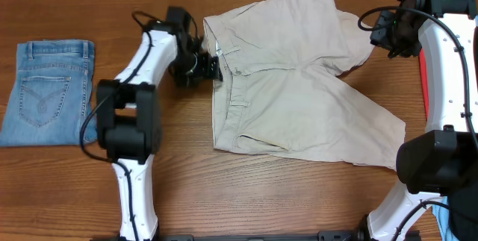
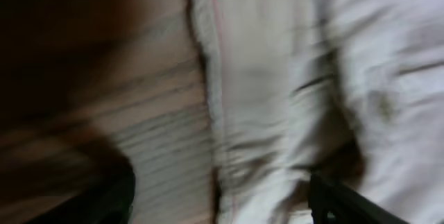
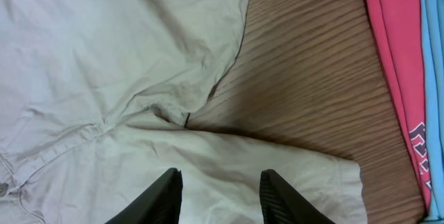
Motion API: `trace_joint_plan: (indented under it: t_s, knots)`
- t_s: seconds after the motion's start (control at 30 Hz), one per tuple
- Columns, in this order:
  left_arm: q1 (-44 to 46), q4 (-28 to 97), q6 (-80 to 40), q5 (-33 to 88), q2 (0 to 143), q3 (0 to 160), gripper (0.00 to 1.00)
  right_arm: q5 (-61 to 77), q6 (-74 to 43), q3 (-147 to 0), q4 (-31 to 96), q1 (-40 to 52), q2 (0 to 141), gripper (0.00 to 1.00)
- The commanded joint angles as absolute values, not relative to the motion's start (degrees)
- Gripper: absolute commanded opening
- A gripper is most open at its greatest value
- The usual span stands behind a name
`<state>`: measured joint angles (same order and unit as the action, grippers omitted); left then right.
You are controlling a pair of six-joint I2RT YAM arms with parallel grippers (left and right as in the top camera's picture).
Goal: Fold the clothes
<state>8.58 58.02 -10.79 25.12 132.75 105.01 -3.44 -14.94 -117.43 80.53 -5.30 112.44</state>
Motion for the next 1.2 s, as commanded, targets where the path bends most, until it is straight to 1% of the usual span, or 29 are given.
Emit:
trace_joint_plan:
  t_s: [0.0,0.1,0.17,0.23,0.27,0.3,0.37,0.4,0.43,0.63,0.77,0.93,0.97,1.0,1.03,1.07,1.17]
  knots:
    - [9.7,57.0,-12.0,31.2,136.4,104.2,0.82,-4.4,-14.6,-117.9,80.3,-5.4,112.6,0.4]
    - [10.7,55.2,-12.0,34.9,137.7,104.2,0.81,-4.4,-14.6,-117.9,80.3,-5.4,112.6,0.4]
    - [11.4,54.0,-12.0,36.0,138.2,104.2,0.77,-4.4,-14.6,-117.9,80.3,-5.4,112.6,0.4]
    - [12.1,53.4,-12.0,36.1,138.3,104.2,0.71,-4.4,-14.6,-117.9,80.4,-5.4,112.6,0.4]
    - [12.4,53.3,-12.0,36.0,138.3,104.2,0.63,-4.4,-14.6,-117.9,80.4,-5.4,112.6,0.4]
    - [12.5,53.1,-12.0,36.0,138.3,104.2,0.52,-4.4,-14.6,-117.9,80.5,-5.4,112.6,0.4]
    - [12.6,53.1,-12.0,35.8,138.3,104.2,0.25,-4.4,-14.6,-117.9,80.5,-5.4,112.6,0.4]
    - [12.4,53.3,-11.9,35.5,138.3,104.2,0.07,-4.4,-14.6,-117.9,80.5,-5.4,112.6,0.4]
    - [12.2,53.6,-11.7,35.2,138.3,104.3,0.04,-4.5,-14.6,-117.9,80.4,-5.4,112.6,0.4]
    - [6.9,59.4,-8.7,26.8,136.8,107.3,0.04,-4.5,-14.6,-117.9,80.5,-5.4,112.6,0.4]
    - [0.1,64.5,-7.0,21.1,134.8,112.8,0.04,-4.4,-14.6,-117.9,80.4,-5.4,112.6,0.4]
    - [-8.7,70.4,-7.9,18.2,134.5,121.5,0.04,-4.4,-14.6,-117.9,80.5,-5.4,112.6,0.41]
    - [-10.2,71.9,-8.9,18.5,134.5,122.6,0.11,-4.4,-14.6,-117.9,80.4,-5.4,112.6,0.41]
    - [-11.9,73.9,-9.5,20.0,134.5,123.6,0.41,-4.4,-14.6,-117.9,80.3,-5.4,112.6,0.41]
    - [-12.5,74.8,-9.5,21.0,134.5,123.7,0.56,-4.4,-14.6,-117.8,80.2,-5.4,112.6,0.45]
    - [-13.2,76.2,-9.5,22.2,134.5,123.7,0.66,-4.4,-14.6,-117.7,79.8,-5.4,112.6,0.47]
    - [-14.0,80.6,-9.1,23.3,134.5,123.7,0.69,-2.2,-13.0,-117.7,78.4,-5.4,113.0,0.48]
